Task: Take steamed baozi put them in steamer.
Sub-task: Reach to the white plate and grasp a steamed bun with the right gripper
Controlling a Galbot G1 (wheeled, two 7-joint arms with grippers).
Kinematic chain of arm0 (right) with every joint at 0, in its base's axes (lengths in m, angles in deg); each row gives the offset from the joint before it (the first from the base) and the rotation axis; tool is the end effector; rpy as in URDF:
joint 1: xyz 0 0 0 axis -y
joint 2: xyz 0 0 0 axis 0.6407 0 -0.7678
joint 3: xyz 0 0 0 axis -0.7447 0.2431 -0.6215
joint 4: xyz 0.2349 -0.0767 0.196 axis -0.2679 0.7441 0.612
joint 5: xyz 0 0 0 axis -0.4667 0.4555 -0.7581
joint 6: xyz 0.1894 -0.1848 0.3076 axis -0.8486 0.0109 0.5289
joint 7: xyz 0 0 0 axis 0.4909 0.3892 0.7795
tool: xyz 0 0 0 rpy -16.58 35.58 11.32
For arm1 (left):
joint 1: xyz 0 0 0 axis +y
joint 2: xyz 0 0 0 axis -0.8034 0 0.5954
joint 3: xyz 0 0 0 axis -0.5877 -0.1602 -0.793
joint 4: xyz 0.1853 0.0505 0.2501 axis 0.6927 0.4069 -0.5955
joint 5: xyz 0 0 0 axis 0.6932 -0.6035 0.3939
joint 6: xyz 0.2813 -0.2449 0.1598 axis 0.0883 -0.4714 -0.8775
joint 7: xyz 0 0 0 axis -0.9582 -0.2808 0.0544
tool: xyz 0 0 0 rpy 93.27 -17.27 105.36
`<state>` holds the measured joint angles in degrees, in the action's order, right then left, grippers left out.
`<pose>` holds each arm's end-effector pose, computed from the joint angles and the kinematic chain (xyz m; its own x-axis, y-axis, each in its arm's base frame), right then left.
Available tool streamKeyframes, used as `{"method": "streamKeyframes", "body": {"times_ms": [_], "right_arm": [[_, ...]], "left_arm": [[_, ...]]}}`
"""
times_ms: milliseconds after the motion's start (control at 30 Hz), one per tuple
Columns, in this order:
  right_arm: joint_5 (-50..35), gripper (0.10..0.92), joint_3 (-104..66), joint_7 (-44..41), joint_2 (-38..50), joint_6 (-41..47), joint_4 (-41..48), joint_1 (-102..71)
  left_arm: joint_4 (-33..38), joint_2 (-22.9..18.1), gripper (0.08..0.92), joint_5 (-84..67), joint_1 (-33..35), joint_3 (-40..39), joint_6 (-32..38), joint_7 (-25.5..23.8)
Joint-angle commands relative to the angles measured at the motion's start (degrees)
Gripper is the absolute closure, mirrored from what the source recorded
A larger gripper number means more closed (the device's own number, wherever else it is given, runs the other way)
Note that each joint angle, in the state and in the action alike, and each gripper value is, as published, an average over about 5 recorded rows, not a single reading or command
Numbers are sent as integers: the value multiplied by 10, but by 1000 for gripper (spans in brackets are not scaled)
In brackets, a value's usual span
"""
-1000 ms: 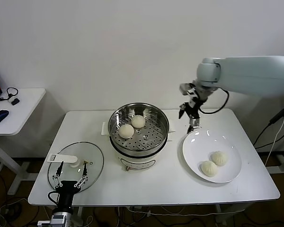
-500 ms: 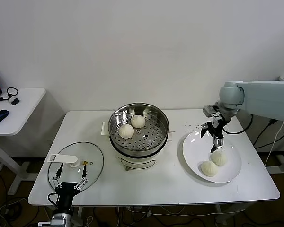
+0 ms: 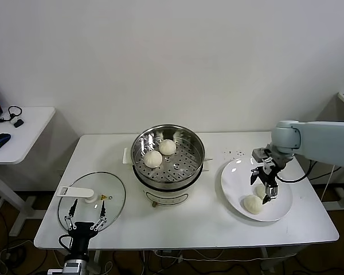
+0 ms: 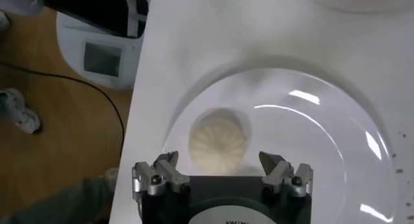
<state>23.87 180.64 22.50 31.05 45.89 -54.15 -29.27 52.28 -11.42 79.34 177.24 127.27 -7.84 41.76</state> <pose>0.5172 -0.1184 -0.2132 0.1232 -0.0542 0.9909 -0.9815 -0.1540 0.1136 0.1957 0.0797 -0.3983 -0.9975 -0.0665 0.0234 -0.0568 0.9548 0.2916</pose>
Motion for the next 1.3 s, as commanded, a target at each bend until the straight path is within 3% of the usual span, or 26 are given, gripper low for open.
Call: {"method": "streamKeyframes", "body": {"times_ms": [33,800,1300], "right_arm": [[25,203,-50,17,10,6,26,-83],[48,203,-100,21,-3,4,69,-141],[47,384,-96,16,-6,1,55,-116]], "left_arm": [[-2,-27,177,2,1,1,2,0],[-8,-28,177,3,-4,2,0,-1],[-3,-28,177,2,-2,5,1,0]]}}
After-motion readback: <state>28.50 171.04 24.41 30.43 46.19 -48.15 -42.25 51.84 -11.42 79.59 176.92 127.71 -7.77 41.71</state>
